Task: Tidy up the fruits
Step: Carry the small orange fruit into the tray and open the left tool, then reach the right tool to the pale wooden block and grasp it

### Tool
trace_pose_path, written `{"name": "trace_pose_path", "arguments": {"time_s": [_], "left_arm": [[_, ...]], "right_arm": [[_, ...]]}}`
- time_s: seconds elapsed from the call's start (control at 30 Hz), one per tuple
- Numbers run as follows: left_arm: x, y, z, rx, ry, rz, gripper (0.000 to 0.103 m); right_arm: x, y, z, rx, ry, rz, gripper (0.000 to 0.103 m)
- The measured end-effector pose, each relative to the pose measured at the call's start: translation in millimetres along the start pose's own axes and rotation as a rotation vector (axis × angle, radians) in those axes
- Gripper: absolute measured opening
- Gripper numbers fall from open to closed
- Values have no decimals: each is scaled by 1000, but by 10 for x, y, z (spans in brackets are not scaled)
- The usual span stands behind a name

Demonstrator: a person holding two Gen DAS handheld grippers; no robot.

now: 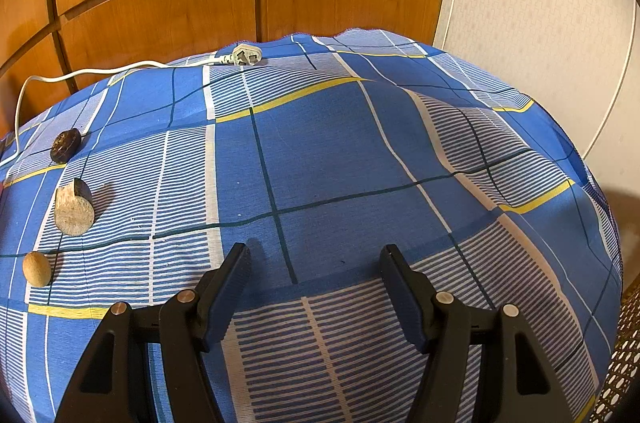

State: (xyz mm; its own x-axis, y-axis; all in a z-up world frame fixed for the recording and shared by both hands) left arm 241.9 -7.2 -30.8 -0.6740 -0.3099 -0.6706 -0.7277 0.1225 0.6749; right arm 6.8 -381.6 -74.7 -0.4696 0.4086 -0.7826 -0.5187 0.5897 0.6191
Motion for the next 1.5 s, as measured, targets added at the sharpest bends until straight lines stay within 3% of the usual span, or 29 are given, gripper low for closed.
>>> {"name": "trace_pose_path", "arguments": {"time_s": [0.07, 0.2, 0.27, 0.53, 0.77, 1.2, 1.5], "left_arm": [[27, -95, -7, -20, -18, 17, 40], [51, -140, 21, -34, -17, 11, 55], [49, -81, 30, -36, -24, -7, 56], [76, 416, 37, 8, -55, -107, 61], [269, 892, 109, 51, -90, -148, 63], [733, 1444, 465, 57, -129, -135, 69], [913, 1498, 941, -11, -31, -106, 71]], "right_arm": [[0, 1, -1, 0, 0, 0, 68], [0, 0, -4, 0, -1, 0, 68], [0, 0, -3, 0, 0, 0, 68], [5, -3, -7, 0, -1, 0, 68], [3, -1, -5, 0, -2, 0, 68], [4, -2, -3, 0, -3, 1, 68], [6, -2, -1, 2, -2, 2, 68]]}}
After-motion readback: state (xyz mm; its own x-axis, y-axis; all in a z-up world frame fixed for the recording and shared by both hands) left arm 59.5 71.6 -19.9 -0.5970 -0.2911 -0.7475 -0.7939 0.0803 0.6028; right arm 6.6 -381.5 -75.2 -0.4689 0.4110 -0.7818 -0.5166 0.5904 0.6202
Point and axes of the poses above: each gripper's, at about its wrist camera, not at the fingertips, and y roughly against the way its jaws point, z to its left, x to its underside, the point moved 2 cm from there along -y, roughly the way its jaws point, and after that the axes turned 8 degrees about -z, right-handed, at the moved point
